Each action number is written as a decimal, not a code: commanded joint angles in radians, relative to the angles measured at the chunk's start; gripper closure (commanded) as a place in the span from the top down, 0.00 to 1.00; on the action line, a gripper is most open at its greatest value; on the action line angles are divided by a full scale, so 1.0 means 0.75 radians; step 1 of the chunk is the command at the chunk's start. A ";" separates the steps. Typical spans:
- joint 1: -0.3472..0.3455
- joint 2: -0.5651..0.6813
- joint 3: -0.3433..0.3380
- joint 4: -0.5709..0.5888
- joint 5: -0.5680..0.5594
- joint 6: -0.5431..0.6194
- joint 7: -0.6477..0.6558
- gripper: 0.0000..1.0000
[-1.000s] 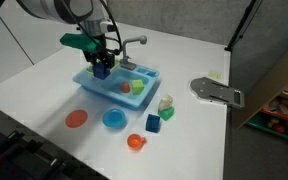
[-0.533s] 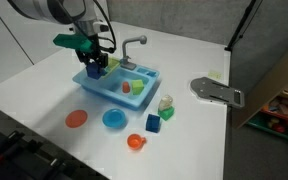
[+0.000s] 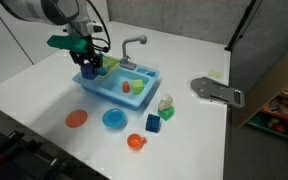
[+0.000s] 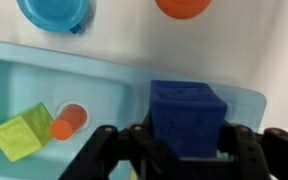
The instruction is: Move the blue cube to the counter on the toy sink
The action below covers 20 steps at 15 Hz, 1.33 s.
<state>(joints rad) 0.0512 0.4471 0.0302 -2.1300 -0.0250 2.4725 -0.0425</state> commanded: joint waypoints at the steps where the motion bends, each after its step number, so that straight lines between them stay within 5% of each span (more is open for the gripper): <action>1: -0.006 0.001 0.004 0.003 -0.003 -0.004 0.002 0.49; 2: -0.007 0.001 0.004 0.003 -0.003 -0.004 0.002 0.24; 20: 0.107 0.082 0.034 -0.014 -0.106 0.229 -0.014 0.24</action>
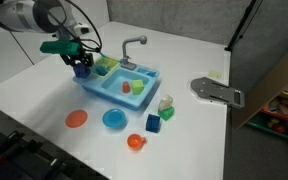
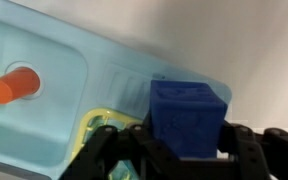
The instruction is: Move the blue cube to the counter on the toy sink
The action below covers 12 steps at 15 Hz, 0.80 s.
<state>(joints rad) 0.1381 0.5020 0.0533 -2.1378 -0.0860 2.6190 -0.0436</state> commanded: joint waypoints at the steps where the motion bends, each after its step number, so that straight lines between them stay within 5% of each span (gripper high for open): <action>1: -0.011 0.015 0.004 -0.003 -0.024 0.035 -0.017 0.24; 2: -0.013 0.019 0.006 -0.003 -0.021 0.038 -0.019 0.24; 3: -0.020 0.019 0.013 -0.003 -0.012 0.035 -0.027 0.74; 7: -0.052 -0.013 0.038 -0.015 0.019 0.005 -0.058 0.99; 12: -0.140 -0.078 0.112 -0.024 0.116 -0.074 -0.152 1.00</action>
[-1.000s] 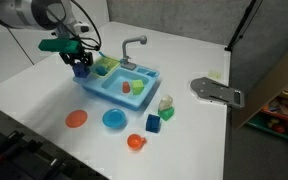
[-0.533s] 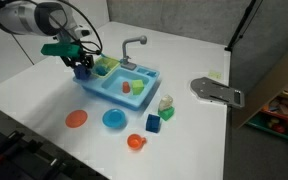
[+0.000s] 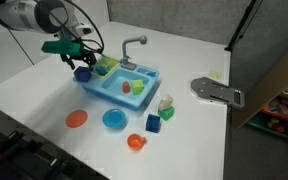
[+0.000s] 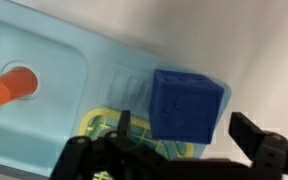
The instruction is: Move the blue cube to the counter on the toy sink
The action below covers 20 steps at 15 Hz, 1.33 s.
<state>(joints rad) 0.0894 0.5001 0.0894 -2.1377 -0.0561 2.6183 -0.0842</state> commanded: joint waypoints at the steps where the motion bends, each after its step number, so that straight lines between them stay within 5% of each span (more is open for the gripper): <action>1: -0.107 -0.091 0.094 -0.021 0.124 -0.115 -0.144 1.00; 6: -0.143 -0.206 0.079 -0.021 0.211 -0.300 -0.186 1.00; 20: -0.137 -0.663 -0.131 -0.028 -0.028 -0.759 -0.013 1.00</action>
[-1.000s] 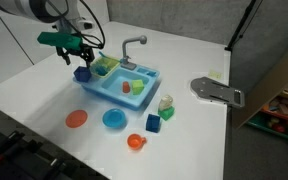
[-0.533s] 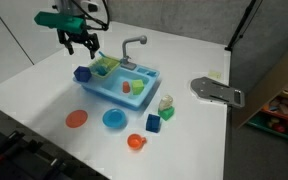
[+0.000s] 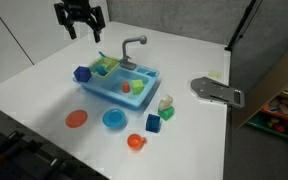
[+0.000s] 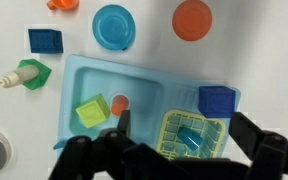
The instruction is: Move the blue cube to the counter on the toy sink
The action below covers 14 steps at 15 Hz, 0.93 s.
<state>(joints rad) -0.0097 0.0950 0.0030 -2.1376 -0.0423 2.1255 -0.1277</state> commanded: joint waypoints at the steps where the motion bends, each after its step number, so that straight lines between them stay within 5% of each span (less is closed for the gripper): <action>1: -0.007 -0.159 -0.021 -0.030 -0.053 -0.140 0.047 1.00; 14: -0.079 -0.552 -0.065 0.094 -0.084 -0.523 0.194 1.00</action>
<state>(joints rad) -0.0566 -0.2869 -0.0501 -2.1113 -0.0836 1.7855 -0.0397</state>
